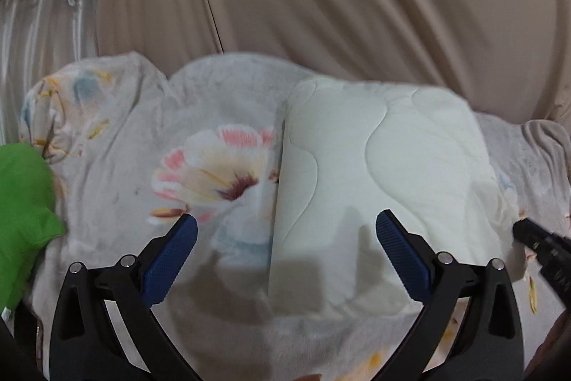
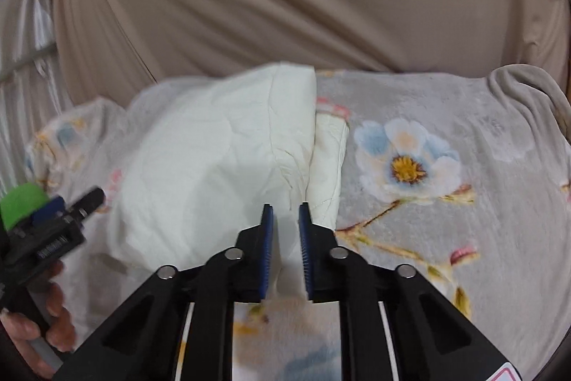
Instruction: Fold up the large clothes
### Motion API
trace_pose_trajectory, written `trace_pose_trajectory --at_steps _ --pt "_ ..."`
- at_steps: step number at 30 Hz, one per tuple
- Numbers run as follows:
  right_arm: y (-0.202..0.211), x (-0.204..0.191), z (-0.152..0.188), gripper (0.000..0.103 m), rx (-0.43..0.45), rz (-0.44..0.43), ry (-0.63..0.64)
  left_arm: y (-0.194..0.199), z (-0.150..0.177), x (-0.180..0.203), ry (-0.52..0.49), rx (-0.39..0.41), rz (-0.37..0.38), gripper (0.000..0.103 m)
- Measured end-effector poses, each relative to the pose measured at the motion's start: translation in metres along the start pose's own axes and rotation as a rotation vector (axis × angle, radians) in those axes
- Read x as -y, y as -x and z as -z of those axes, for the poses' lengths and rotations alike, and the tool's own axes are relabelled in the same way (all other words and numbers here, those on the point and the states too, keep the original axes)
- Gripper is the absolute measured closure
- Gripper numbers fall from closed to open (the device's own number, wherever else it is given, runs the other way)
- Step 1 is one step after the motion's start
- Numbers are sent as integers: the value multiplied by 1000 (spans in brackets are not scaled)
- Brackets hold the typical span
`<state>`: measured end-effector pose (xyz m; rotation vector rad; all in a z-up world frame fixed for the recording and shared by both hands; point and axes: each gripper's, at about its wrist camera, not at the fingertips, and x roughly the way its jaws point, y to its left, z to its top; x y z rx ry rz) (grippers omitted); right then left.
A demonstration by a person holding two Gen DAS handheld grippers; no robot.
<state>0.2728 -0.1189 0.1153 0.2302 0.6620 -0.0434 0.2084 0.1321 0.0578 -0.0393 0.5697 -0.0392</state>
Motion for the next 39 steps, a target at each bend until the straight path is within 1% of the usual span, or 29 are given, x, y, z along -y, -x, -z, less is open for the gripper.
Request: trace_pose_trajectory --at_steps 2,4,5,7,8,11,12,13,15,18,20,22,23,24,25,26,28,31,39 --pt "-31 7 9 95 -80 21 -14 -23 6 5 -19 -47 21 5" --pt "-50 16 25 93 -106 25 -27 -28 17 7 -20 -15 38 5" --pt "-55 18 31 93 -100 21 -26 -26 20 9 -25 6 27 5" --pt "-54 19 29 91 -99 16 -26 -22 21 13 -49 25 -13 5" --pt "-50 19 26 91 -100 11 -35 -19 20 15 -60 22 -16 5" --pt "-21 20 23 86 -62 -7 -70 -3 24 18 -100 -9 6 5" --pt "-10 19 25 80 -54 -10 -67 5 31 19 -115 -13 14 5" --pt "2 18 29 71 -52 -6 -64 11 38 19 -125 -16 17 5" --pt "17 15 44 61 -65 -11 -67 17 59 23 -149 -43 22 5" --pt "20 9 77 60 -123 -14 -69 19 90 32 -176 -100 42 5" --pt "16 0 98 59 -158 -2 -60 19 101 39 -196 -116 36 5" --pt "7 -5 113 58 -199 2 -58 22 105 44 -209 -112 31 5" --pt "6 -9 117 57 -196 15 -50 25 106 45 -202 -98 31 5" --pt "8 -13 119 56 -177 38 -33 26 108 46 -199 -94 29 5" --pt "12 -18 119 50 -158 53 -10 26 109 47 -201 -99 32 5" --pt "14 -21 119 47 -142 54 0 25 109 47 -201 -103 17 5" --pt "14 -25 121 46 -131 76 14 22 110 46 -194 -114 11 5" --pt "10 -25 122 45 -150 76 6 19 111 44 -182 -125 16 5" --pt "5 -27 125 44 -161 86 13 15 114 47 -203 -135 -23 5"
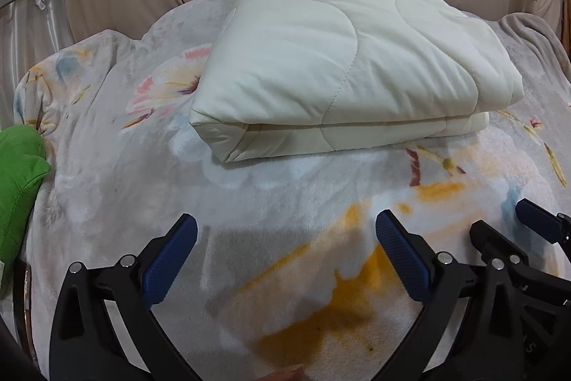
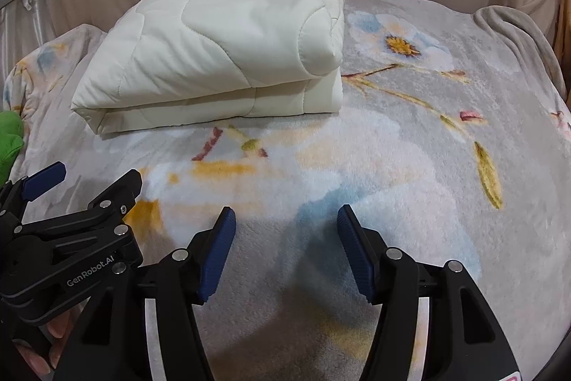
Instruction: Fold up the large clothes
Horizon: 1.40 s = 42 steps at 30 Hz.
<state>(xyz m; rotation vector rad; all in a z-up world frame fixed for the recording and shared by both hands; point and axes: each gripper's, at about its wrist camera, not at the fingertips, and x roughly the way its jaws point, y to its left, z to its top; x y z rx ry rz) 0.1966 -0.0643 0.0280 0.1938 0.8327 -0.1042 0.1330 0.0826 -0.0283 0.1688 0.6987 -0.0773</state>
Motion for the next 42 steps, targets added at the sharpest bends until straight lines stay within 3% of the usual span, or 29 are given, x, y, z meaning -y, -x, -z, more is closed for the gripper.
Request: trace_pose_trajectory --at_steps 42 --pt "2 2 1 41 17 32 -6 9 2 2 -37 44 -55 5"
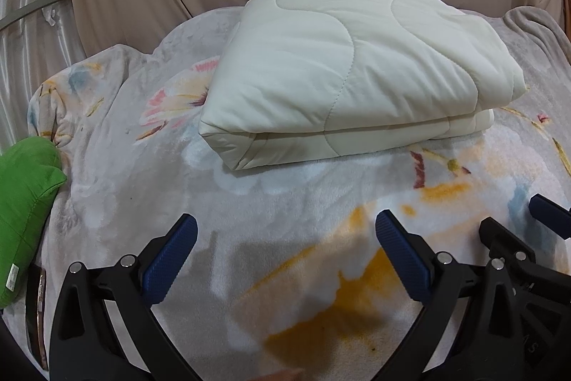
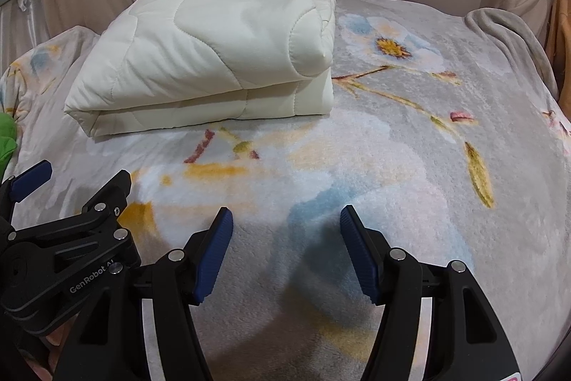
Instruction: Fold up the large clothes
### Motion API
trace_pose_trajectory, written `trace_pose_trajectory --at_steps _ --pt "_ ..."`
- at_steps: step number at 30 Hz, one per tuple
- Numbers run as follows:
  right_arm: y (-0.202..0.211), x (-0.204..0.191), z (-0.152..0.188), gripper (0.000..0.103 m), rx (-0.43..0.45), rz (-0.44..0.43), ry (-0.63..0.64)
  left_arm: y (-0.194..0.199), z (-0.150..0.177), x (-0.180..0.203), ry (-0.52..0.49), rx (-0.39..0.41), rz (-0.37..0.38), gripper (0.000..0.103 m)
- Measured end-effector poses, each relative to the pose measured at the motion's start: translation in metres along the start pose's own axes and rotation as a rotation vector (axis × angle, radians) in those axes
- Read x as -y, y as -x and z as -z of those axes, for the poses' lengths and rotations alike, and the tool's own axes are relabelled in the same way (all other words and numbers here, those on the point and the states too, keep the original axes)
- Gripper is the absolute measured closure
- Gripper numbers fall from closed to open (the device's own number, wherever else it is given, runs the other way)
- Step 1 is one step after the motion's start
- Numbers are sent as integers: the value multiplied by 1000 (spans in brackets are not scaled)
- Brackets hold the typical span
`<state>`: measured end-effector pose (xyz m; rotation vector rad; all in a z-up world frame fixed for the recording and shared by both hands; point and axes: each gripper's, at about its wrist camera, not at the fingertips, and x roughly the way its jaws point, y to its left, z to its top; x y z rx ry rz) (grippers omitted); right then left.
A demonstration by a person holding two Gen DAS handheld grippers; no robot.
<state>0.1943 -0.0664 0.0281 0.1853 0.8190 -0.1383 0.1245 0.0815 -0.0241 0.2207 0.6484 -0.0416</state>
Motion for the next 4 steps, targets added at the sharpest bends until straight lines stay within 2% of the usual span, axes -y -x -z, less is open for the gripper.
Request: trace_pose_trajectory --at_steps 4 --pt "1 0 1 41 1 2 0 0 0 0 -2 2 2 7"
